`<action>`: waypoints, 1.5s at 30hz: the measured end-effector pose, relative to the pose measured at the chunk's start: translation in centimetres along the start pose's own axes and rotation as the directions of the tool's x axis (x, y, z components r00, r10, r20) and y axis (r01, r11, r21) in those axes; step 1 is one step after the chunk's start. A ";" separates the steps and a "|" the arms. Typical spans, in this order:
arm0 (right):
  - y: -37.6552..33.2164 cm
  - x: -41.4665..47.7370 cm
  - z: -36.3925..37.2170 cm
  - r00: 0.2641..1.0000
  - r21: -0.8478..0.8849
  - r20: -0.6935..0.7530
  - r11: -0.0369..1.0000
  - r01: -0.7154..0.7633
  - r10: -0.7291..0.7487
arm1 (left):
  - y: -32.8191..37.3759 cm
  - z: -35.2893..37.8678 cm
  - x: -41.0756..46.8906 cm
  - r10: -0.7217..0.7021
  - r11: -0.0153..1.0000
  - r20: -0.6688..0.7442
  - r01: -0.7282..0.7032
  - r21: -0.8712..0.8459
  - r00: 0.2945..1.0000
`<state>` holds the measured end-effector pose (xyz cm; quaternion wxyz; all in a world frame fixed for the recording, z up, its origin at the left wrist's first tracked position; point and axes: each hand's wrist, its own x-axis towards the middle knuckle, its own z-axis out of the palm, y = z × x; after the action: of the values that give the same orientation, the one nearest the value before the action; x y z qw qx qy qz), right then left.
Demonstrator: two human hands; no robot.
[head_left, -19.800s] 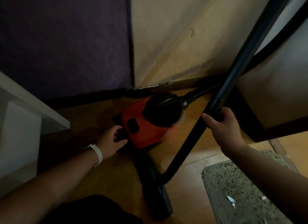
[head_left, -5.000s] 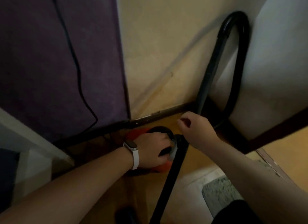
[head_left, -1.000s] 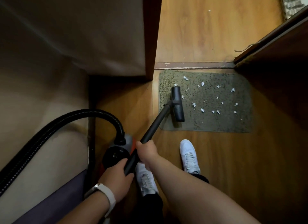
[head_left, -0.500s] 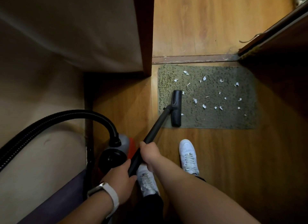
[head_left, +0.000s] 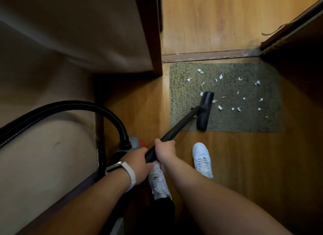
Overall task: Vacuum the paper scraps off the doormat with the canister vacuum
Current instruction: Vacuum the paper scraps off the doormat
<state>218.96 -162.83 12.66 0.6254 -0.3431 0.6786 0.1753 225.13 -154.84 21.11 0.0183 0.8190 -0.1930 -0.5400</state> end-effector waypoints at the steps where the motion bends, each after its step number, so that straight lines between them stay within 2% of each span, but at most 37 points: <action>1: 0.2 0.1 0.2 1.000 0.000 -0.003 1.000 0.003 -0.003 | 0.1 0.1 -0.4 0.005 0.995 -0.055 0.000 0.099 0.998; 3: 0.3 0.3 0.4 1.000 -0.032 -0.023 0.999 0.014 -0.015 | 0.4 0.8 -2.0 0.151 0.950 -0.255 -0.069 0.305 0.955; 4: 0.4 0.5 0.4 0.999 -0.048 -0.036 0.999 0.017 -0.019 | 0.4 1.4 -3.1 0.270 0.921 -0.340 -0.140 0.363 0.901; 5: 0.5 0.8 0.5 0.999 -0.052 -0.043 0.998 0.020 -0.022 | 0.5 2.2 -4.3 0.371 0.892 -0.362 -0.221 0.393 0.855; 7: 0.6 0.9 0.7 0.999 -0.027 -0.032 1.000 0.009 -0.010 | -0.6 4.3 -6.3 0.530 0.832 -0.321 -0.407 0.377 0.785; 8: 0.6 0.9 0.8 1.000 -0.009 -0.028 1.000 -0.001 0.001 | -1.5 5.5 -6.8 0.575 0.804 -0.281 -0.467 0.368 0.768; 9: 0.6 1.1 1.0 1.000 -0.002 -0.031 1.000 -0.007 0.007 | -2.8 6.7 -6.9 0.575 0.802 -0.229 -0.486 0.347 0.786; 11: 0.5 1.3 1.4 0.999 -0.012 -0.033 1.000 -0.003 0.003 | -5.5 8.5 -6.7 0.432 0.895 -0.171 -0.397 0.204 0.885; 13: 0.3 1.3 1.8 0.999 -0.011 -0.037 1.000 0.008 -0.008 | -8.6 10.2 -6.0 0.150 0.984 -0.168 -0.164 -0.074 0.974; 14: 0.2 1.3 1.9 0.999 -0.009 -0.037 1.000 0.009 -0.009 | -10.3 10.8 -5.7 -0.013 0.974 -0.154 -0.022 -0.225 0.988; 16: 0.2 1.2 2.2 0.999 -0.003 -0.041 1.000 0.012 -0.013 | -13.8 12.2 -4.9 -0.277 0.874 -0.050 0.230 -0.428 0.960; 19: 0.4 0.9 2.7 0.998 -0.008 -0.065 1.000 0.025 -0.025 | -17.3 14.0 -4.0 -0.431 0.739 0.099 0.414 -0.532 0.897; 22: 0.4 0.5 3.4 0.996 0.005 -0.068 0.998 0.058 -0.058 | -18.7 15.5 -2.9 -0.481 0.635 0.076 0.407 -0.656 0.874; 26: 1.0 0.6 4.4 0.994 -0.001 -0.048 0.995 0.101 -0.100 | -19.3 17.8 -1.0 -0.530 0.604 0.040 0.410 -0.683 0.847; 35: 2.9 1.9 5.2 0.988 0.009 0.002 0.988 0.154 -0.154 | -21.2 24.8 1.8 -0.636 0.379 0.118 0.442 -0.813 0.763; 41: 4.0 2.6 5.8 0.981 0.082 -0.020 0.977 0.195 -0.194 | -21.4 26.7 4.3 -0.679 0.246 0.107 0.362 -0.899 0.726; 45: 5.3 2.8 7.2 0.962 0.145 -0.083 0.952 0.268 -0.259 | -21.5 26.8 6.1 -0.663 0.241 0.082 0.315 -0.918 0.745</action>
<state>220.56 -154.98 7.80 0.6464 -0.3861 0.6576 0.0260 209.74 -132.23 -0.54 0.3068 0.7714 0.3993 -0.3891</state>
